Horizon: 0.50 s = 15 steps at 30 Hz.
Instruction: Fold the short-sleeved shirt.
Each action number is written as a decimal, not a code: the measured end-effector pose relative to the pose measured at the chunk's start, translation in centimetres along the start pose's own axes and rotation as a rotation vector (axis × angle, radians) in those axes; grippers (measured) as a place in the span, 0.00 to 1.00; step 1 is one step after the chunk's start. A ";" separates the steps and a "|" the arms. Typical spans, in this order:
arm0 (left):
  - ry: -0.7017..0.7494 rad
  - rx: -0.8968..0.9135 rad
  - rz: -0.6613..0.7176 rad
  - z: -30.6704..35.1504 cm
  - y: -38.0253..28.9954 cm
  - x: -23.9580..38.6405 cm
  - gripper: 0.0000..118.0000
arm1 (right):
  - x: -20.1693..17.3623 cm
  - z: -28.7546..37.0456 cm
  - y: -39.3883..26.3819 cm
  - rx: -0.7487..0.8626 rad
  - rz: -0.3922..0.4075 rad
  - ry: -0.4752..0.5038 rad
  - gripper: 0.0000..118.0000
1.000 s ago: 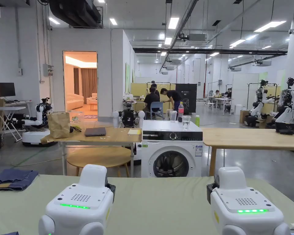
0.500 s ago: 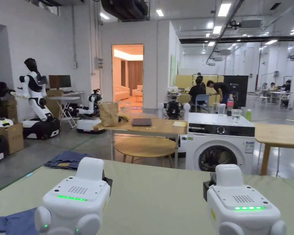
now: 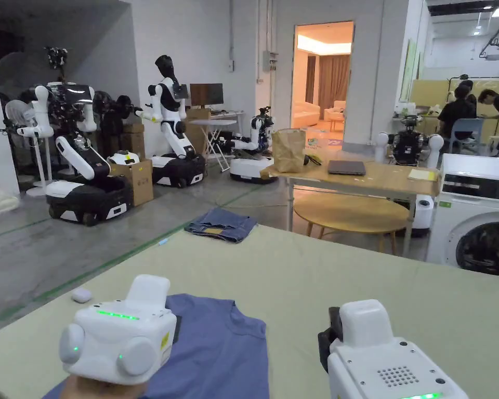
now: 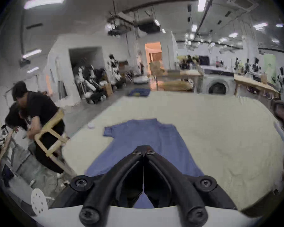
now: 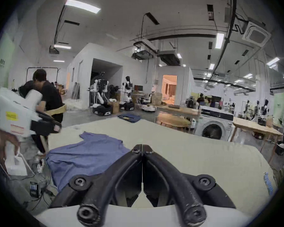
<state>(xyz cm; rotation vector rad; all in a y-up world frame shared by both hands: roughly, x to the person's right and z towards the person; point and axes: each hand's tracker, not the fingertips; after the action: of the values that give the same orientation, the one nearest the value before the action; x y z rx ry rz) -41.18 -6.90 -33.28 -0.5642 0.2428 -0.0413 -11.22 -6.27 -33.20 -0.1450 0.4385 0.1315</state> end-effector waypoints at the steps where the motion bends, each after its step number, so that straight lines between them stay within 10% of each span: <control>1: -0.042 -0.068 -0.009 -3.0 0.0 0.5 0.00 | 0.2 -0.4 -0.6 -0.011 0.008 -0.006 0.00; 2: -0.068 -0.122 0.002 -5.5 0.0 0.8 0.18 | 0.4 -0.6 -1.0 -0.021 0.013 -0.006 0.00; 3: -0.110 -0.221 0.025 -9.4 -0.3 1.2 0.69 | 0.7 -1.1 -1.7 -0.039 0.021 -0.012 0.00; 4: -0.168 -0.299 0.047 -12.0 -0.7 1.4 0.97 | 0.9 -1.5 -2.1 -0.052 0.024 -0.014 0.00; 10: -0.059 -0.441 -0.113 -24.5 -3.4 4.7 0.99 | 3.5 -3.3 -5.6 -0.156 0.068 -0.063 0.00; 15: -0.133 -0.604 0.073 -29.7 -7.2 3.4 0.98 | 6.2 -3.6 -7.5 -0.224 0.075 -0.108 0.00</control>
<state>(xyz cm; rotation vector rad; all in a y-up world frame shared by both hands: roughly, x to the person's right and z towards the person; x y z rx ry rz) -44.75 -28.86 -54.44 -1.1541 0.1425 0.1456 -5.99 -13.63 -38.24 -0.3407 0.3207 0.2607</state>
